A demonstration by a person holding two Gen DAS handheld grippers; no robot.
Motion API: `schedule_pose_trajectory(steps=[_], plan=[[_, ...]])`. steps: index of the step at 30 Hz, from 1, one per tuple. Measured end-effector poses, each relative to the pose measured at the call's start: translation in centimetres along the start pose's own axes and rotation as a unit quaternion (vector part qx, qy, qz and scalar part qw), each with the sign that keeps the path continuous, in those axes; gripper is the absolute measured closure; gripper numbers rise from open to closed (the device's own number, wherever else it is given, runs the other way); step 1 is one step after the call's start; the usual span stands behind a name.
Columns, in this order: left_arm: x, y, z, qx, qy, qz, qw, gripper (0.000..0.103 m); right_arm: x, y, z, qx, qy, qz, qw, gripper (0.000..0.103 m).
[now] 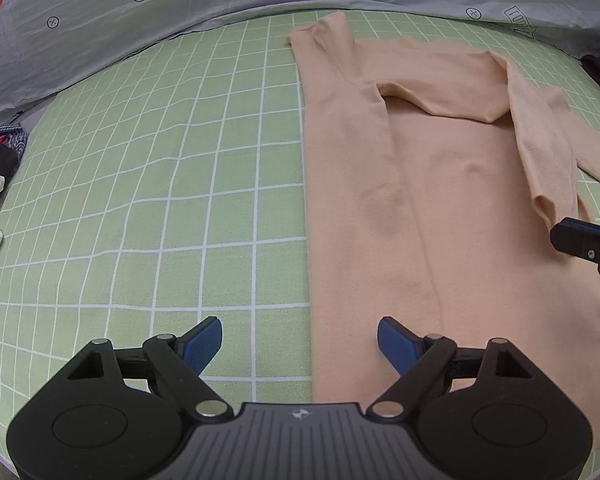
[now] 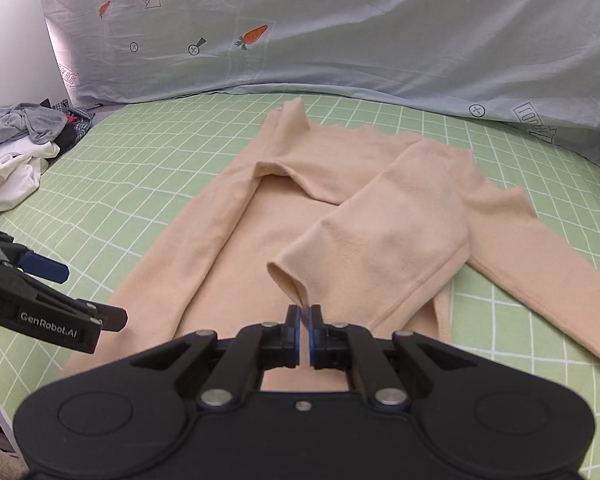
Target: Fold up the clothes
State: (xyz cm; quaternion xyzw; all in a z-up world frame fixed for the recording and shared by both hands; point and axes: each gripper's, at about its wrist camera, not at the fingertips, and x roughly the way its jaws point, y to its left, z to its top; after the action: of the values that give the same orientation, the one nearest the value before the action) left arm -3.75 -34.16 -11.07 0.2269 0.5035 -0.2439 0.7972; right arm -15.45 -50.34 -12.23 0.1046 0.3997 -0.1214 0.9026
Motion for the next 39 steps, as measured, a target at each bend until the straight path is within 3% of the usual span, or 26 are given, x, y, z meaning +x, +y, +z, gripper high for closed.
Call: schedule_pose_trajectory(steps=[3,6,8,9,10,12,16,22,25,30,39], plan=[[-0.4,0.0,-0.4,0.002,-0.001,0.003,1.0000,0.017,0.0,0.1,-0.5,0.012,0.011,-0.008,1.000,0.090],[-0.7,-0.2,-0.5,0.003,-0.004,0.003,1.0000,0.017,-0.5,-0.1,-0.9,0.021,0.005,-0.024,0.999,0.055],[-0.9,-0.4,-0.4,0.002,-0.007,0.001,1.0000,0.017,-0.9,-0.8,-0.9,0.029,-0.003,-0.041,0.999,0.052],[-0.9,-0.6,-0.4,0.002,-0.009,-0.001,1.0000,0.017,-1.1,-1.2,-0.9,0.033,-0.007,-0.050,0.998,0.045],[-1.1,-0.9,-0.3,0.002,-0.012,-0.003,0.9999,0.017,-1.3,-1.6,-1.0,0.038,-0.012,-0.059,0.997,0.029],[-1.3,-1.6,0.0,0.004,-0.018,-0.007,0.9998,0.017,-1.4,-2.7,-1.0,0.047,-0.015,-0.087,0.995,0.009],[-1.6,-3.6,1.1,0.014,-0.035,-0.014,0.9992,0.018,-1.5,-5.9,-1.0,0.068,-0.012,-0.146,0.987,0.000],[-0.9,-7.5,3.6,0.031,-0.057,-0.056,0.9963,0.018,-1.0,-11.8,-1.0,0.117,-0.012,-0.192,0.974,0.000],[-0.2,-9.5,5.1,0.044,-0.062,-0.088,0.9932,0.024,-0.3,-14.6,-1.1,0.142,-0.009,-0.211,0.967,0.000],[1.5,-12.3,7.6,0.063,-0.055,-0.139,0.9868,0.052,1.2,-18.6,-1.2,0.158,0.004,-0.244,0.957,0.000],[4.1,-14.2,8.6,0.083,-0.020,-0.152,0.9846,0.055,2.1,-20.3,-2.7,0.194,0.001,-0.241,0.951,0.000]])
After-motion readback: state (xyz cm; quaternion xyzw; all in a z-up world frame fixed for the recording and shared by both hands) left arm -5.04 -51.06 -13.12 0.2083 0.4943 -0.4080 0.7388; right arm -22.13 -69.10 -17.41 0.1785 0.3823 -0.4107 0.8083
